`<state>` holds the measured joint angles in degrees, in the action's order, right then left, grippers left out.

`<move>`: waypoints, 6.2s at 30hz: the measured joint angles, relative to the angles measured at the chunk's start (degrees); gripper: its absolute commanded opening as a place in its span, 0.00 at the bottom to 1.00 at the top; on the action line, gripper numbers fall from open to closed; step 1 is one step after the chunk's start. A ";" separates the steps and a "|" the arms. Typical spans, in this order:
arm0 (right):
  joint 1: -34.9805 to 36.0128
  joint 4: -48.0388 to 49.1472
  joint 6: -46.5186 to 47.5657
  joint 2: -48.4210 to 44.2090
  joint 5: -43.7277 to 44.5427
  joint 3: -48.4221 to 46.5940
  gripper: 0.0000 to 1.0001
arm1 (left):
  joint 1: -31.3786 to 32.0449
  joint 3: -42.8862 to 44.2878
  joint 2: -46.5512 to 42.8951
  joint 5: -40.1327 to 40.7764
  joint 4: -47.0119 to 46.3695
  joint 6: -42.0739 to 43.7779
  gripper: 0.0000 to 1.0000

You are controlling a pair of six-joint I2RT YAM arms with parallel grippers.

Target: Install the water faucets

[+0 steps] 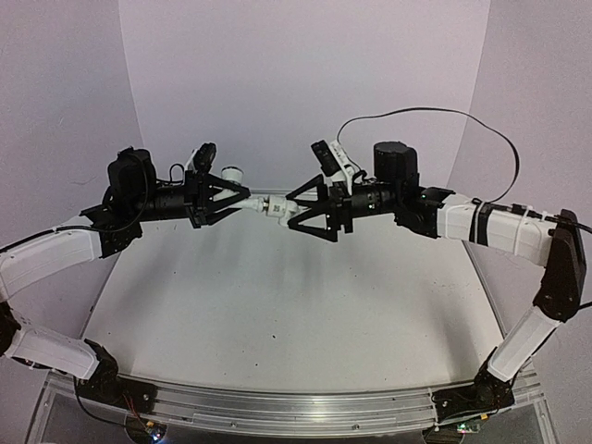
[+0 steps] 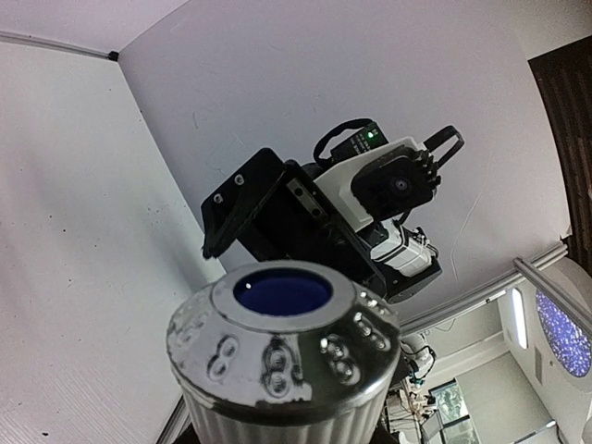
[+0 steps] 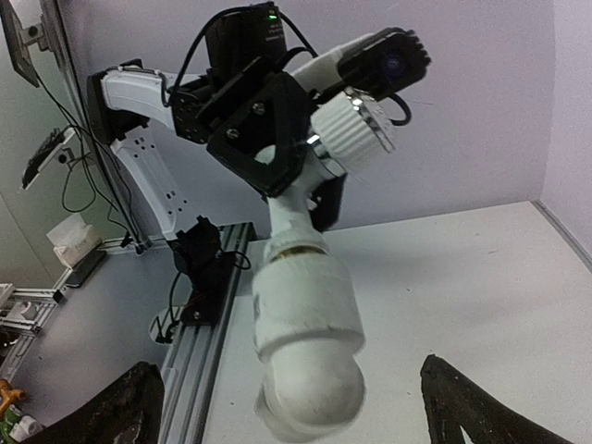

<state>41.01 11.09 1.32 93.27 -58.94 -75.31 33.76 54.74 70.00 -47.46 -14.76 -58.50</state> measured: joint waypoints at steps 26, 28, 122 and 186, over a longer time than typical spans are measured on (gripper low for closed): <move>2.29 21.66 -54.45 7.43 -7.74 -1.03 0.00 | -0.44 -0.52 -0.68 -9.22 -4.68 42.29 0.00; 2.86 23.08 -63.19 7.43 -9.35 -1.03 0.00 | -0.44 -0.68 -1.09 -12.48 -4.79 57.24 0.00; -4.76 26.14 -74.03 6.80 -3.26 4.66 0.90 | 5.05 5.86 2.40 -10.40 3.65 97.90 0.00; 2.05 39.91 -76.19 4.74 -7.13 13.79 0.73 | 10.14 4.24 1.01 7.41 11.50 90.29 0.00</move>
<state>43.07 51.00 -74.87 98.02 -66.06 -61.52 43.90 58.98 71.00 -40.05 -3.27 31.79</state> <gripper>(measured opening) 0.358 0.263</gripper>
